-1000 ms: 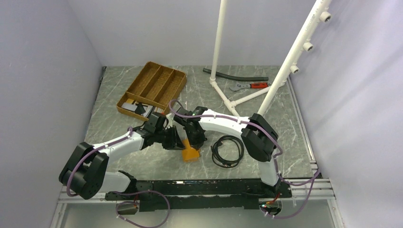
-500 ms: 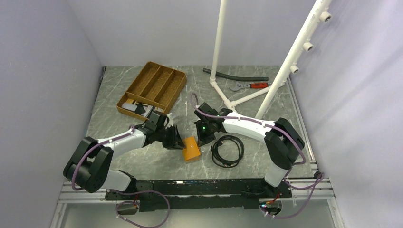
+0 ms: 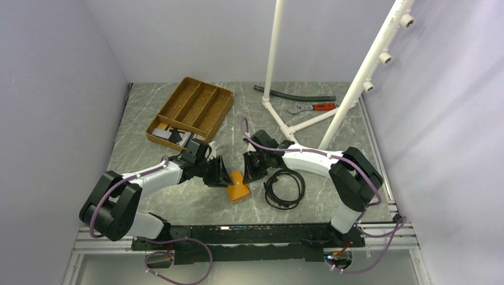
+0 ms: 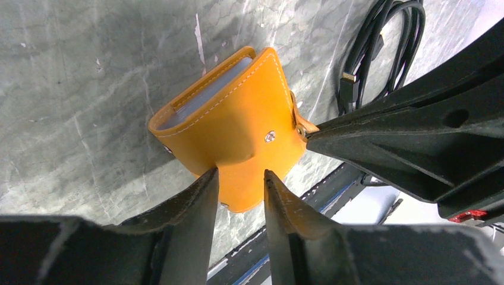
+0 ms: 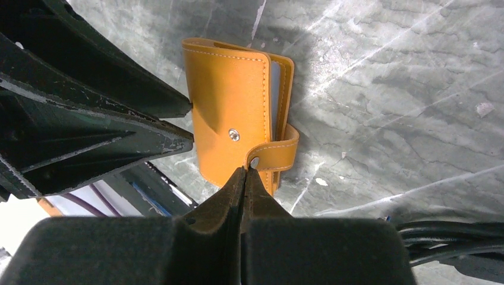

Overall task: Put the credit cards into the card holder
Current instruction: Close the card holder at the center of the board.

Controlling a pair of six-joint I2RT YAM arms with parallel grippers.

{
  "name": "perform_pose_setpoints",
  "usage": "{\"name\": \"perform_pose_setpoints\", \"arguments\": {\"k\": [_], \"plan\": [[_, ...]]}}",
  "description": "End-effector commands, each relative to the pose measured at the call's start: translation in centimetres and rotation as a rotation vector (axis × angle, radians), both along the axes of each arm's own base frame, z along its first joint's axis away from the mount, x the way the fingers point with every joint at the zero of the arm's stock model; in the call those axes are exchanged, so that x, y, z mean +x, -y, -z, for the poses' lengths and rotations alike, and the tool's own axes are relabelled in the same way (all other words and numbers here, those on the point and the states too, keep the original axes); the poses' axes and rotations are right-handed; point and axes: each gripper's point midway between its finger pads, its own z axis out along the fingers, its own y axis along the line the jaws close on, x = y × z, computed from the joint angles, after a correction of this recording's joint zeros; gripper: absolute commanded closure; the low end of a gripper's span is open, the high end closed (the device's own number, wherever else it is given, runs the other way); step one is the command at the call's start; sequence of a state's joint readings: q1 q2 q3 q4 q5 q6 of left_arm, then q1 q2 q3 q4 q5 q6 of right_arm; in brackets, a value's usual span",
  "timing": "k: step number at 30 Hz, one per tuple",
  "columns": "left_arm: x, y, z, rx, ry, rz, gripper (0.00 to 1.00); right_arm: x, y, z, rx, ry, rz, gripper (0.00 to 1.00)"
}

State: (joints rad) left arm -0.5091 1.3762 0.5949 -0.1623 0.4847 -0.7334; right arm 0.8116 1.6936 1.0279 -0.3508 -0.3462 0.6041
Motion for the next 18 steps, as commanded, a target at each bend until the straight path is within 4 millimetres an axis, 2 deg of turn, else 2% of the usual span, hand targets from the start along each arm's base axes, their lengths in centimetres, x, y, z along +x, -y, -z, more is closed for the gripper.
{"name": "perform_pose_setpoints", "arguments": {"k": [1,6,9,13,18], "plan": [[0.1,-0.1,-0.6,-0.015,0.026,-0.002,0.57,0.7,-1.5,-2.2,0.125,0.062,-0.041,1.0],[-0.4,-1.7,-2.2,0.013,0.068,-0.076,0.42,0.7,-1.1,-2.1,0.136,0.051,-0.039,1.0],[-0.8,-2.5,-2.4,0.019,0.058,-0.134,0.41,0.6,-1.5,-2.8,0.172,0.059,-0.062,1.0],[-1.3,-2.6,-0.8,-0.031,-0.007,-0.179,0.43,0.3,-1.8,-3.0,0.201,0.067,-0.097,1.0],[-0.8,-3.0,1.4,0.043,-0.027,-0.153,0.47,-0.2,-1.7,-2.8,0.218,0.067,-0.121,1.0]]}}
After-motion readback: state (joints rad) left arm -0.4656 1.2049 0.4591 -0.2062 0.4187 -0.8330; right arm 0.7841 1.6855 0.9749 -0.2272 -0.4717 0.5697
